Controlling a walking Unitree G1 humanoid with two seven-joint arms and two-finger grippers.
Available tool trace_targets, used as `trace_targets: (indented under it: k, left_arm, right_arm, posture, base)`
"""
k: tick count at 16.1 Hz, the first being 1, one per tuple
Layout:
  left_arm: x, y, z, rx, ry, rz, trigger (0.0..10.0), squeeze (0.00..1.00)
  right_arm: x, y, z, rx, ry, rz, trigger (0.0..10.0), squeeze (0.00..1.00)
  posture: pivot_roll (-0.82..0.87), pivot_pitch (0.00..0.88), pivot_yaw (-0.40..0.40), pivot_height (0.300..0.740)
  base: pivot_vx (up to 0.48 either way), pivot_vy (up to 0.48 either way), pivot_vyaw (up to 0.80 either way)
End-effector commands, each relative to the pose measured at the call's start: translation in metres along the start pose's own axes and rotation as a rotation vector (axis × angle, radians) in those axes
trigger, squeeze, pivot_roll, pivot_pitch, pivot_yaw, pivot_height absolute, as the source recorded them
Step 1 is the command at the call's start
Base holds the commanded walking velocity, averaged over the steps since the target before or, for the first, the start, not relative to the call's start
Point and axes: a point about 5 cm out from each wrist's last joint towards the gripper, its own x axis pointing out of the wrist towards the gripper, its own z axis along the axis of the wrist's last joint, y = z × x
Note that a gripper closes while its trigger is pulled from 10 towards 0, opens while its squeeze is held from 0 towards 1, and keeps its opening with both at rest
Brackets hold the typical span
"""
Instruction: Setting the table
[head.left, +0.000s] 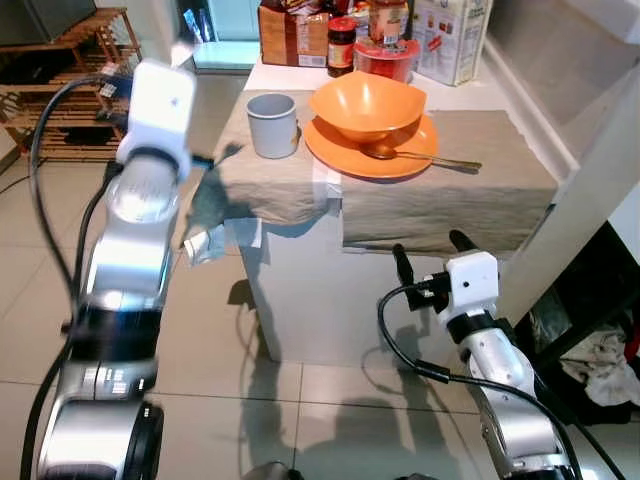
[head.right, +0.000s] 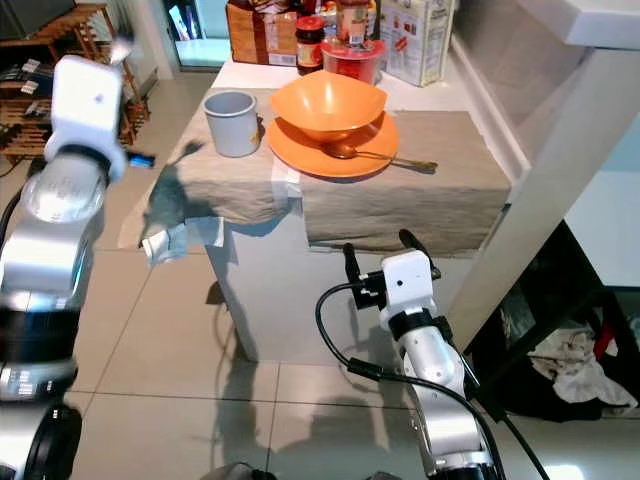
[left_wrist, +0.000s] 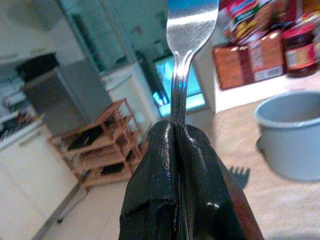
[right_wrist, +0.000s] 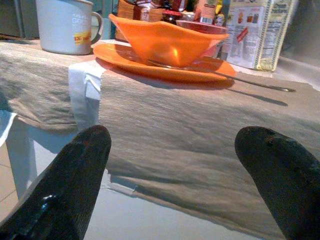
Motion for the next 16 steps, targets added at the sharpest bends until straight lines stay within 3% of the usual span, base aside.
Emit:
trace_targets:
  k: [1,5,7,9,13,15,16]
  left_arm:
    - [-0.005,0.004,0.002,-0.015,0.003,0.041,0.0,0.0]
    - [-0.039,0.012,-0.021,-0.094,0.07,0.109,0.0,0.0]
    - [-0.046,0.007,-0.027,-0.124,0.085,0.085,0.0,0.0]
    - [-0.065,-0.002,-0.046,-0.217,0.098,0.048,0.0,0.0]
    - [-0.093,-0.003,-0.079,-0.269,0.165,0.035,0.0,0.0]
    - [-0.102,-0.009,-0.091,-0.394,0.17,-0.01,0.0,0.0]
    - [-0.104,-0.01,-0.094,-0.406,0.177,-0.01,0.0,0.0]
  right_arm:
    - [0.002,0.0,0.0,0.01,-0.004,0.013,10.0,0.0]
    - [0.011,-0.001,-0.002,0.009,-0.011,0.027,10.0,0.0]
    - [0.012,0.0,-0.003,0.016,-0.005,0.035,10.0,0.0]
    - [0.011,-0.003,-0.005,0.005,-0.002,0.032,10.0,0.0]
    - [0.004,-0.011,-0.011,-0.007,0.003,0.015,10.0,0.0]
    - [0.001,-0.013,-0.012,-0.003,0.007,0.011,10.0,0.0]
    - [0.001,-0.014,-0.012,-0.001,0.007,0.009,10.0,0.0]
  posture:
    - [-0.01,0.0,0.038,0.731]
    - [0.02,0.0,0.022,0.731]
    - [0.02,0.0,0.018,0.731]
    - [0.02,0.0,0.014,0.731]
    - [0.0,0.0,0.012,0.731]
    - [-0.01,0.0,0.009,0.731]
    - [-0.01,0.0,0.008,0.731]
  base:
    - [0.0,0.0,0.0]
    - [0.0,0.0,0.0]
    - [0.0,0.0,0.0]
    - [0.0,0.0,0.0]
    - [0.0,0.0,0.0]
    - [0.0,0.0,0.0]
    - [0.0,0.0,0.0]
